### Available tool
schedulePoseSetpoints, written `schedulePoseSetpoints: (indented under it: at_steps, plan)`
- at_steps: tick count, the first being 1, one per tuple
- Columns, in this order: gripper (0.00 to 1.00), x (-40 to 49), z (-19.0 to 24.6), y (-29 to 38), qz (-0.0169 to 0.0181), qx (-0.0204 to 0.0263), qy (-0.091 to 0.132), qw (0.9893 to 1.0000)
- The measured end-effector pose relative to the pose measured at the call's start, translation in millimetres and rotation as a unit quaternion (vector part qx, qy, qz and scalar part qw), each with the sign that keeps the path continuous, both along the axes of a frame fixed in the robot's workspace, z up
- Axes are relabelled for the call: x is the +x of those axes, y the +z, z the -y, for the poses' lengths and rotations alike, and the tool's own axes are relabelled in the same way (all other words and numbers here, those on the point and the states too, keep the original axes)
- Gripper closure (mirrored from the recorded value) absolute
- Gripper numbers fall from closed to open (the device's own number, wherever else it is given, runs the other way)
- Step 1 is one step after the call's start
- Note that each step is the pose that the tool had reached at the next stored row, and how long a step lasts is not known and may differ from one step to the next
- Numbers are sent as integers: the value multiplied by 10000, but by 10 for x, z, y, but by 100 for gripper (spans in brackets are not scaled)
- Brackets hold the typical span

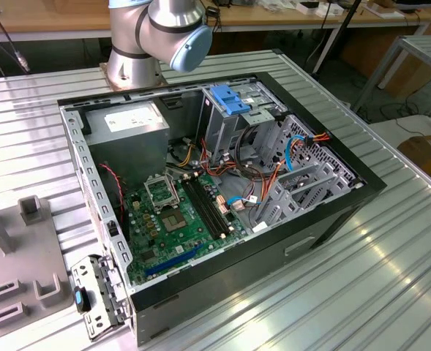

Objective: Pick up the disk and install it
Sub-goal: 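Pick up the disk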

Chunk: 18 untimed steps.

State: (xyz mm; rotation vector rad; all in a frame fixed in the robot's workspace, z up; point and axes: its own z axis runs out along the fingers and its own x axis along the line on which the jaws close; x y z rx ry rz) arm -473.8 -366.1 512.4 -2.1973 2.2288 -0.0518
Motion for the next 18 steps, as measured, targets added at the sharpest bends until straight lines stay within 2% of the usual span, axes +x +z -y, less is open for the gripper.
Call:
schedulePoseSetpoints:
  at_steps: [3,4,11,15,17,18]
  plan:
    - [63,0,0,102,-1,0,0,10000]
    - [63,0,0,118,-1,0,0,10000]
    - [63,1,0,132,0,1,0,10000]
    - [63,113,0,131,0,1,0,10000]
    - [63,169,0,127,0,61,0,10000]
    - [63,190,0,126,-1,143,0,9999]
